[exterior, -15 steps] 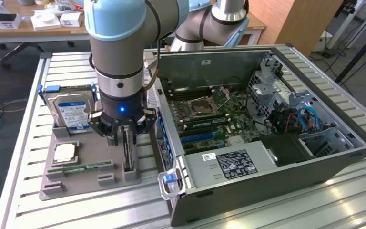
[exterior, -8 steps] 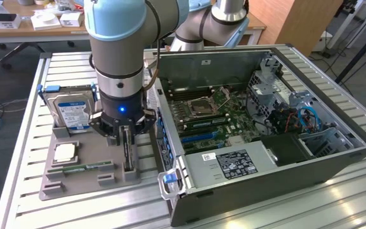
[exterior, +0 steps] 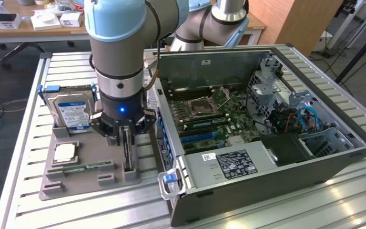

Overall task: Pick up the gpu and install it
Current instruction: 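Pick up the gpu and move the gpu toward the slot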

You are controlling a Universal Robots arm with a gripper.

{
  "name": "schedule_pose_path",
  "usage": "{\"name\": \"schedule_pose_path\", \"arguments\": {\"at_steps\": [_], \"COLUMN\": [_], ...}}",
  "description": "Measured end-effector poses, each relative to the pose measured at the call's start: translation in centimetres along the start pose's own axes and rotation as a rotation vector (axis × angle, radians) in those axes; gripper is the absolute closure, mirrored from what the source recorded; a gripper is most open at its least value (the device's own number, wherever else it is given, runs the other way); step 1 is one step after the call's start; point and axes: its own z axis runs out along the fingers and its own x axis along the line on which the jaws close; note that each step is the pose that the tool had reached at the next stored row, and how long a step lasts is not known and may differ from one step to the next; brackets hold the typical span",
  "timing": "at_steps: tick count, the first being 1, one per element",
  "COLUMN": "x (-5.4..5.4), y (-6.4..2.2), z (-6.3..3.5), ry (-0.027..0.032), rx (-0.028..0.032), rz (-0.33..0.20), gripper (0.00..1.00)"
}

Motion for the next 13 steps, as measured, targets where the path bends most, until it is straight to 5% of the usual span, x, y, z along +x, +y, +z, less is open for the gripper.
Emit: {"name": "schedule_pose_path", "arguments": {"at_steps": [13], "x": [-0.11], "y": [-0.09], "z": [0.01], "ry": [-0.0002], "rx": [-0.0001], "rz": [0.0], "gripper": [0.61]}}
